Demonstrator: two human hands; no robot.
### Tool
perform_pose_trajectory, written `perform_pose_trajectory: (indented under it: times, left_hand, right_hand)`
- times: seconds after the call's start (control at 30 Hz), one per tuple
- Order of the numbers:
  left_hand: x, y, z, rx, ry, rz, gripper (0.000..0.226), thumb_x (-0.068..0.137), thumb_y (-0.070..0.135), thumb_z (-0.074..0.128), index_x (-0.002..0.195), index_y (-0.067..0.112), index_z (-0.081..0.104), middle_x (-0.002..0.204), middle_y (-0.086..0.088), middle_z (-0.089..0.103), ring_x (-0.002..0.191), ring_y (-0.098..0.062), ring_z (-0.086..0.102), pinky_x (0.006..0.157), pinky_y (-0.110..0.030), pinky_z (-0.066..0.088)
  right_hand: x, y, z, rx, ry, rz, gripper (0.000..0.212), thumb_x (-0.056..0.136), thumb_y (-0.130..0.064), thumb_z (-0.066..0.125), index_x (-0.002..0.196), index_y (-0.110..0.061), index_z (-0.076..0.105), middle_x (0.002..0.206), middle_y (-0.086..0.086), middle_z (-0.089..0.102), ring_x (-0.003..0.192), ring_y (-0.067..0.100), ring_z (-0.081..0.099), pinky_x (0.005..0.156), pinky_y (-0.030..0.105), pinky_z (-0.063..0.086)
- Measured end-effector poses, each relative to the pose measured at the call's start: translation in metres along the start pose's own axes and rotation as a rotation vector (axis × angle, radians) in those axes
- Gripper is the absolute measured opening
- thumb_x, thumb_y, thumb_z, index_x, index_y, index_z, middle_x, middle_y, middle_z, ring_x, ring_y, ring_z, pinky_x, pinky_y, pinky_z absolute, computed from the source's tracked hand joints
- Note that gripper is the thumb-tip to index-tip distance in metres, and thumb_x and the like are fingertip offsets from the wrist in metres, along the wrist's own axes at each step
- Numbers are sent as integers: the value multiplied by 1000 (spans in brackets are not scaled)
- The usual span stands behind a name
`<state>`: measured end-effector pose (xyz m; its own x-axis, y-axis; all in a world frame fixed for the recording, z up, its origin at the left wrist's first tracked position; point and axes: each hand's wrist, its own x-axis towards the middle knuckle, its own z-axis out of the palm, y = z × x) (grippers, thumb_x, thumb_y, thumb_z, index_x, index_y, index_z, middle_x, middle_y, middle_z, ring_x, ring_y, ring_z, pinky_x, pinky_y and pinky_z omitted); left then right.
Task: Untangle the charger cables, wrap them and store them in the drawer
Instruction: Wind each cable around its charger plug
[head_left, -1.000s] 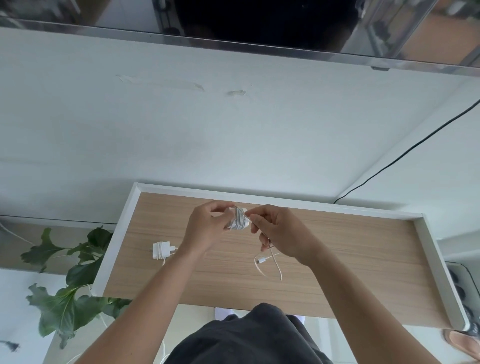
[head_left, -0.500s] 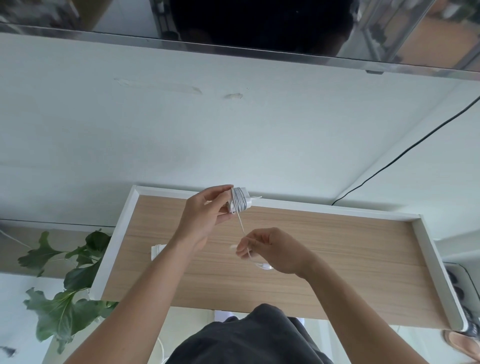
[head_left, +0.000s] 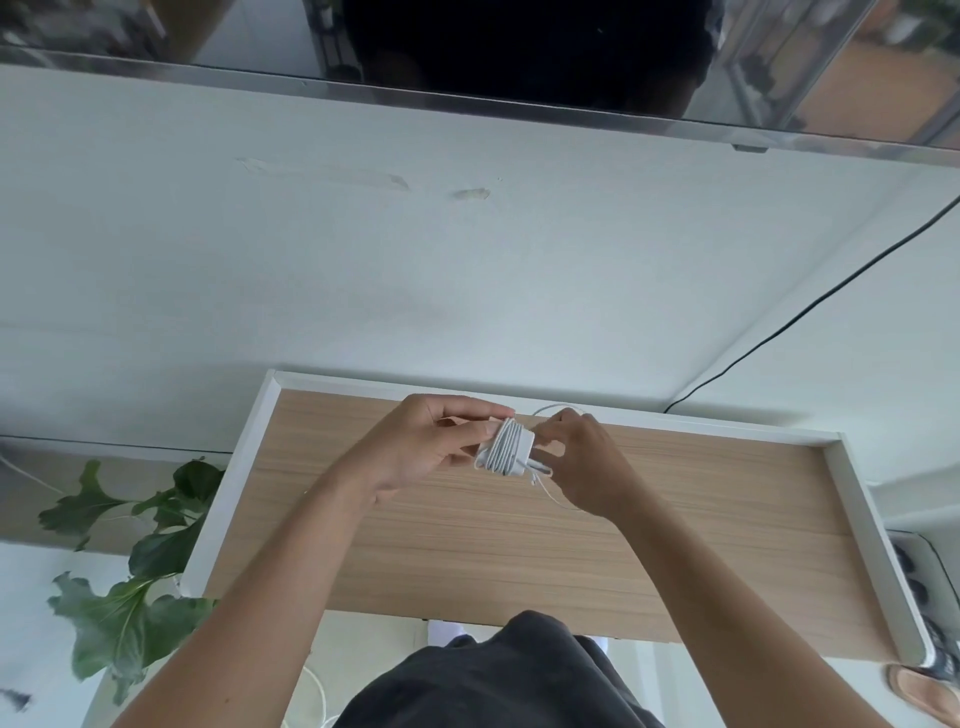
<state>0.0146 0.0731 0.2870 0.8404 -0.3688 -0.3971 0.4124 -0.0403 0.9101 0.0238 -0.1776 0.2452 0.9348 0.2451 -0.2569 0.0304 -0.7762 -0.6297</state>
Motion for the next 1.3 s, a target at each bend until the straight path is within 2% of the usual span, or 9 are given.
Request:
perform_pose_trajectory:
  times: [0.37,0.5,0.7,0.77,0.83,0.97,1.07,1.17,1.3]
  left_hand:
    - [13,-24,-2,354,-61,-37,42,97,21,86,138,20,76,120,0,74,84,-13,75,84,-40,70]
    - [17,-40,-3,451,39,-59,39,94,27,84,133,23,78,115,12,76,73,-11,76,79,-38,70]
    - [16,-43,4,550,246,11,28,95,33,78,123,34,83,121,22,76,66,1,73,66,-20,55]
    - [16,-45,7,525,306,56,27,95,34,78,122,34,84,119,19,78,73,3,72,71,-21,54]
    - [16,-45,8,508,381,97,25,98,34,76,121,34,84,115,18,78,74,-1,73,72,-24,57]
    - [19,-45,11,242,435,115,25,102,26,76,125,27,83,108,9,80,73,-10,79,81,-39,70]
    - [20,-40,10,-91,475,96,20,104,18,75,123,19,83,118,-9,81,97,-24,84,87,-47,70]
    - [18,-27,2,-371,445,64,23,105,16,75,126,8,79,119,-17,83,102,-29,84,89,-42,70]
    - [11,-8,-13,-551,305,69,31,98,20,78,125,6,80,118,-19,81,95,-26,80,89,-40,69]
  right_hand:
    - [-6,-10,-9,-158,28,-59,17,97,-43,81,108,-31,79,102,-8,53,111,15,49,93,35,44]
    - [-8,-11,-17,-103,75,17,22,96,-51,79,93,-31,73,78,-11,55,78,11,54,72,36,46]
    - [-19,-23,-12,-7,25,84,35,103,-57,69,91,-26,78,69,-17,68,69,-6,63,63,10,41]
    - [-23,-28,-6,88,-24,100,38,107,-56,62,91,-25,76,69,-23,71,68,-3,68,65,14,47]
    - [-26,-31,0,226,-82,111,36,110,-52,58,97,-22,74,83,-12,80,81,12,77,83,36,62]
    - [-33,-38,6,609,-259,87,36,116,-32,55,115,3,63,101,10,85,96,30,84,99,42,60]
    - [-38,-39,6,545,-371,56,36,115,-33,57,113,2,63,96,10,83,93,33,84,86,43,53]
    - [-42,-34,12,403,-478,22,30,114,-36,60,111,-8,70,95,4,81,87,20,83,92,40,54]
    - [-46,-27,20,491,-488,76,33,115,-42,56,107,-17,77,73,-6,54,58,8,48,62,30,46]
